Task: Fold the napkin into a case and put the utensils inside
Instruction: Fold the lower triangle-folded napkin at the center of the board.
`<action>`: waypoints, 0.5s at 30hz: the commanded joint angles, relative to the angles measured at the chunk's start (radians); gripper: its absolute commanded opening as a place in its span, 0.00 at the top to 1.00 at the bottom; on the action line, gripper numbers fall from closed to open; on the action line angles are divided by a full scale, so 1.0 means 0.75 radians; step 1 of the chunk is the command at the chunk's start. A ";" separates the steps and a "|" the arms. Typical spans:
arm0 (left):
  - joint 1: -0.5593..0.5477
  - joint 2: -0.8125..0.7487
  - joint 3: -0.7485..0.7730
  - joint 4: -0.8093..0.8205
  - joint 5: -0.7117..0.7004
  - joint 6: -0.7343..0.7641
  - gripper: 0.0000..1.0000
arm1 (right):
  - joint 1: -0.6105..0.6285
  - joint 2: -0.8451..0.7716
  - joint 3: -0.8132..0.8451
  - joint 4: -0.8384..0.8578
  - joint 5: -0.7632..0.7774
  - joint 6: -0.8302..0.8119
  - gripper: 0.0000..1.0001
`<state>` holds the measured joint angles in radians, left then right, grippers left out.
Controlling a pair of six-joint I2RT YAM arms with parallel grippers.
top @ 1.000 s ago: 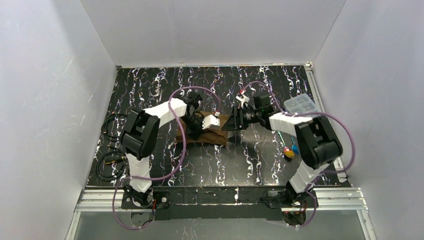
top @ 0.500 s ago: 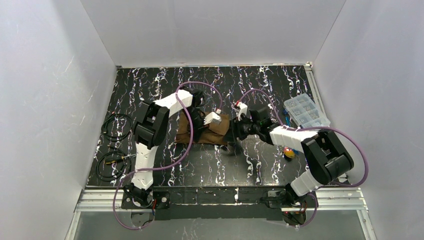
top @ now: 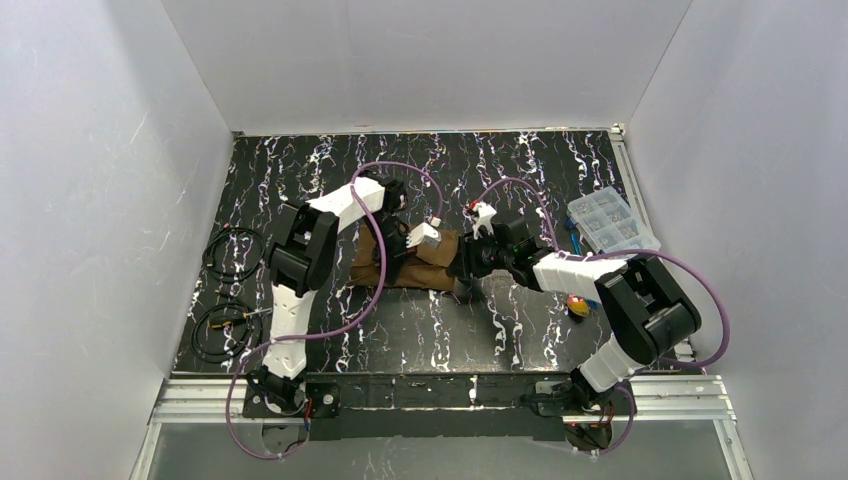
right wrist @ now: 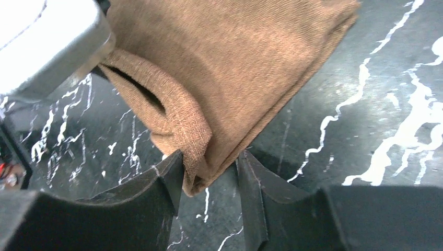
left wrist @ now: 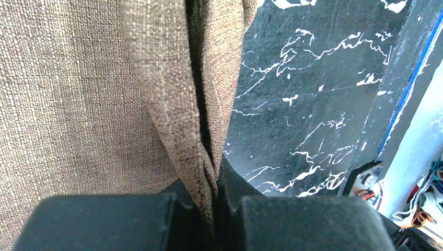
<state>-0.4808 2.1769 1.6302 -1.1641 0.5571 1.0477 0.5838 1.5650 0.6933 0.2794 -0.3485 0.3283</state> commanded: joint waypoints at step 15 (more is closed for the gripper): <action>-0.004 0.110 0.171 -0.137 0.008 -0.044 0.99 | 0.015 -0.266 -0.091 0.281 0.178 0.010 0.48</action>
<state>-0.4808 2.2356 1.7195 -1.2079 0.5568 1.0241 0.5915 1.5059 0.6647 0.3122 -0.1913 0.3363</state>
